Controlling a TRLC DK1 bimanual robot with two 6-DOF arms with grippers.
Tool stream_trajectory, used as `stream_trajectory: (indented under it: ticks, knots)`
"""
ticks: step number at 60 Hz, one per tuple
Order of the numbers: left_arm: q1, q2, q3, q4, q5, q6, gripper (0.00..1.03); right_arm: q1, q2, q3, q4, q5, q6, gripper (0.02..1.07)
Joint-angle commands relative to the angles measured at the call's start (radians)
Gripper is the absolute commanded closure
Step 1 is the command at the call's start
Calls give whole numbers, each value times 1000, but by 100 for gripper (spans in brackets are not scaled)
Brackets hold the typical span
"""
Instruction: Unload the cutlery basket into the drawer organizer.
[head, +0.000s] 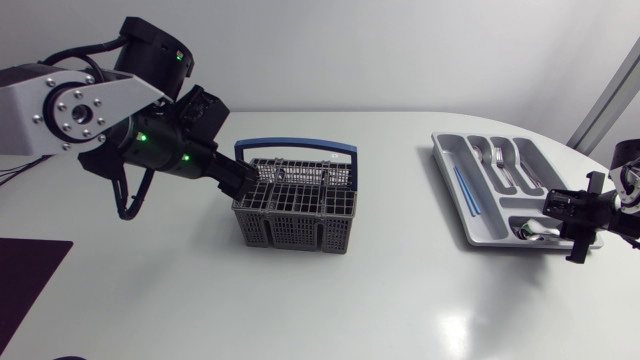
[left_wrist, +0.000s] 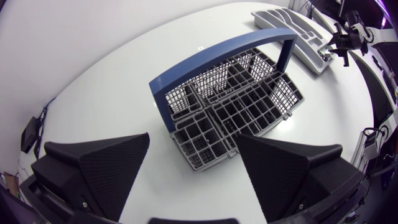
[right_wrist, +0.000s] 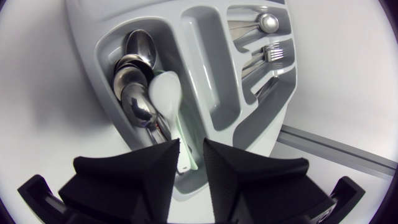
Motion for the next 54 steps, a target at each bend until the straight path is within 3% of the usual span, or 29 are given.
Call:
stream_trajectory:
  ticks: [1, 3, 8, 25, 34, 54]
  knots:
    - [13, -19, -28, -4, -3, -11, 5, 1, -14, -34, 7, 9, -33, 40]
    - [17, -22, -33, -4, -3, -11, 5, 2, -22, -38, 7, 9, -31, 35]
    - [28, -30, -48, -4, -3, -6, 5, 4, -59, -52, -4, 3, -30, 5]
    - [95, -62, -86, 0, -3, -15, 5, 90, -257, -55, -163, -137, 168, 6]
    - [120, -85, -109, 11, -3, -25, 5, 174, -344, -92, -155, -138, 320, 6]
    - [164, -162, -217, 137, -3, -25, 5, 355, -485, -155, -119, -128, 639, 6]
